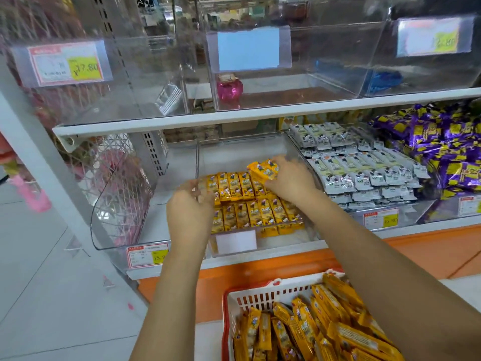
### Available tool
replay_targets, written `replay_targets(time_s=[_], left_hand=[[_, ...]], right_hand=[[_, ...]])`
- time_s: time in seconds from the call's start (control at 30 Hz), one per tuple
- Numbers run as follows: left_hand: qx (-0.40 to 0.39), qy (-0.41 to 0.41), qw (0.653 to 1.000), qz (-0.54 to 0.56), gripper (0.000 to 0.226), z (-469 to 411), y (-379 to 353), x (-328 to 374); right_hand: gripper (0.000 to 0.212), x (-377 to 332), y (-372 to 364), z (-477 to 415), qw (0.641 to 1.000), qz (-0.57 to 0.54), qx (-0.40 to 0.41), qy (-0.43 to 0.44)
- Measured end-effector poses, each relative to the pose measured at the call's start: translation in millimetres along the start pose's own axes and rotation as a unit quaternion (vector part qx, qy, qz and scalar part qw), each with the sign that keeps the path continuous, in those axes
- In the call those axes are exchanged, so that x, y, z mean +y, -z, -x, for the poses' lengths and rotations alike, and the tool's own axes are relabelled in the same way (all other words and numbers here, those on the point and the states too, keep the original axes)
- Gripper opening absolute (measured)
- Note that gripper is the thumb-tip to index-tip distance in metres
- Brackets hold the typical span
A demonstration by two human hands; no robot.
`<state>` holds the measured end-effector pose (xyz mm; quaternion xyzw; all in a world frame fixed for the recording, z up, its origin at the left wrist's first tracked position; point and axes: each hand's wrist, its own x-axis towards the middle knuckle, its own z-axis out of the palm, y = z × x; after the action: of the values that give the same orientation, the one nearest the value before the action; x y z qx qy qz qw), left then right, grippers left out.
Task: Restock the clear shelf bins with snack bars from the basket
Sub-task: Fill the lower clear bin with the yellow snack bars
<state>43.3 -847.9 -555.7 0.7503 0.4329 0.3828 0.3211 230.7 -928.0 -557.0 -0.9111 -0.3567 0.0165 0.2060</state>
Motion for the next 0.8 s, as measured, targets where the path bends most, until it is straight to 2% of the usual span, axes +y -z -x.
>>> replay_targets(time_s=[0.13,0.23,0.43,0.57,0.67,0.77,0.8], left_hand=[[0.012,-0.047,0.999,0.006,0.038,-3,-9,-13],[0.032,-0.024,0.999,0.03,0.032,-3,-11,-22],[0.03,-0.008,0.997,0.073,0.025,-8,-5,-24],[0.022,-0.017,0.997,0.077,0.025,-6,-4,-26],[0.015,-0.024,0.996,0.08,0.025,-1,-2,-27],[0.024,-0.045,0.995,0.085,0.019,12,4,-29],[0.035,-0.05,0.994,0.089,0.015,19,8,-30]], right_hand=[[0.054,1,-37,-49,0.995,0.029,-0.043,-0.081],[0.043,0,-58,-59,0.993,0.01,-0.033,-0.11],[0.043,-12,-61,-56,0.995,0.004,-0.086,-0.039],[0.043,-3,-59,-52,0.993,-0.06,-0.097,-0.031],[0.044,-2,-52,-38,0.99,-0.106,-0.078,-0.054],[0.017,-3,-36,-10,0.989,-0.15,-0.003,-0.013],[0.019,-4,-28,6,0.986,-0.167,0.023,0.008]])
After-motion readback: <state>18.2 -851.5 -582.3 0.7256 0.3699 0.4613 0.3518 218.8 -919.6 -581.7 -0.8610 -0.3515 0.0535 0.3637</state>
